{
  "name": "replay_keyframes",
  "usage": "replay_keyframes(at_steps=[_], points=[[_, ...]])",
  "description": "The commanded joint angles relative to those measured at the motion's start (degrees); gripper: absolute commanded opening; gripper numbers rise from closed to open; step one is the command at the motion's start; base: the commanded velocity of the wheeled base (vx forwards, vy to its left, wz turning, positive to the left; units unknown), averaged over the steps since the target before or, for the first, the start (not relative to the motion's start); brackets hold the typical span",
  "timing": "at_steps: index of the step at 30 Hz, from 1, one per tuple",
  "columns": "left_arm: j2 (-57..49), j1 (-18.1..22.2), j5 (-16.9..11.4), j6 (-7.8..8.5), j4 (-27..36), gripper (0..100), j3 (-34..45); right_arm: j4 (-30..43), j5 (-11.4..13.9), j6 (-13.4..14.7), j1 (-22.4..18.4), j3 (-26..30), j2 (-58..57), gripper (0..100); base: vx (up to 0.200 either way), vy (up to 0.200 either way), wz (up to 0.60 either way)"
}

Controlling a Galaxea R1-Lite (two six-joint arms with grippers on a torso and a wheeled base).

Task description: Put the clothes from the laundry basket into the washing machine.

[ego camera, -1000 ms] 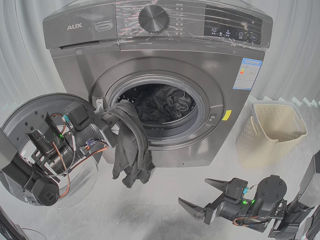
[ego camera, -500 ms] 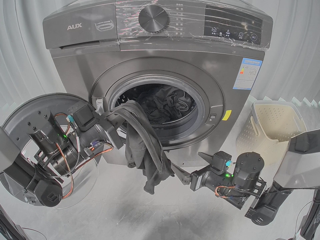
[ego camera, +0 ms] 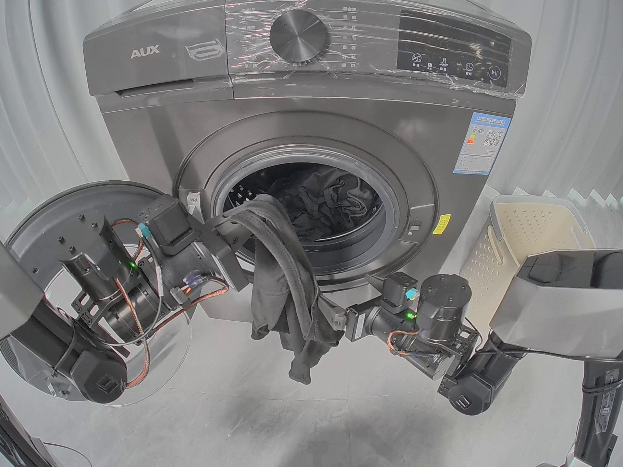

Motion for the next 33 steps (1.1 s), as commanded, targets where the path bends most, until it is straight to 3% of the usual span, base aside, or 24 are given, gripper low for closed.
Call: replay_keyframes(at_steps=[1,13,28,33], points=[[1.3,-0.5,0.3,-0.01,0.0,0,-0.5,0.2,0.9,-1.1,1.2,-1.8,1.9,100,0.0,0.0,0.0],[2.5,-1.1,0.5,-0.01,0.0,0,-1.7,0.2,2.4,-1.7,8.2,-2.2,3.1,100,0.0,0.0,0.0],[1.3,-1.5,0.2,-0.01,-0.1,0,-1.5,1.2,3.0,-2.1,3.4,-17.3,12.1,100,0.0,0.0,0.0],[0.7,-1.5,0.1,-0.01,-0.1,0,-1.5,1.7,3.0,-2.1,2.2,-19.5,12.5,100,0.0,0.0,0.0]])
